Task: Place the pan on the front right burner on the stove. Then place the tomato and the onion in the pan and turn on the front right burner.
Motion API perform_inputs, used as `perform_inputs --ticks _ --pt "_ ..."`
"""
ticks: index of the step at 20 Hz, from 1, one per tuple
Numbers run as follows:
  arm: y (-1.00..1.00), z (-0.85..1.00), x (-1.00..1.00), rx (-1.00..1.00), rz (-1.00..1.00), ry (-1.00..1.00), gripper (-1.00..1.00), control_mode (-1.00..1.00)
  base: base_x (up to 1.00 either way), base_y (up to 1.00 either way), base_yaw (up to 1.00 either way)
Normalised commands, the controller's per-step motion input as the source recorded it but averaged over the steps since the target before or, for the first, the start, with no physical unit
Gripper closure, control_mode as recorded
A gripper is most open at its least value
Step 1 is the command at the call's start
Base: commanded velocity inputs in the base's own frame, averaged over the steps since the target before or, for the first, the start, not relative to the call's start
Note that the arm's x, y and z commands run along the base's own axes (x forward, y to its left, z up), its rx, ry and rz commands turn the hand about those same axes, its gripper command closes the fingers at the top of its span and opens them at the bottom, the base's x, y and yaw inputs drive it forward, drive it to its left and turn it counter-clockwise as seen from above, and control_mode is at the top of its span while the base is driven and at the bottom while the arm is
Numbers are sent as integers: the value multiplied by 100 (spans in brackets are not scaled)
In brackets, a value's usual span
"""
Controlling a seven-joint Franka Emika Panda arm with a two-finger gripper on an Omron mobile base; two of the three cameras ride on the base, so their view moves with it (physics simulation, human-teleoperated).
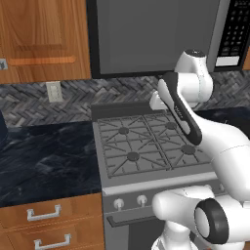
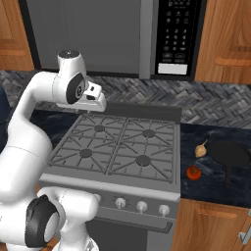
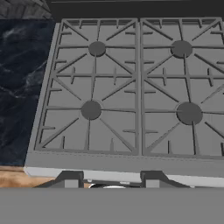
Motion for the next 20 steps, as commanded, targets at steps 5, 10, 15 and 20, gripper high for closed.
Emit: perform_inputs --ticks 5,10,15,20 --pt "-16 0 0 0 0 0 -100 -100 0 0 0" --pt "-40 0 -1 0 -2 0 -100 -100 0 0 0" --pt "-44 0 0 0 -4 0 -100 -100 0 0 0" --pt "-44 -1 0 0 -4 2 -100 -100 0 0 0"
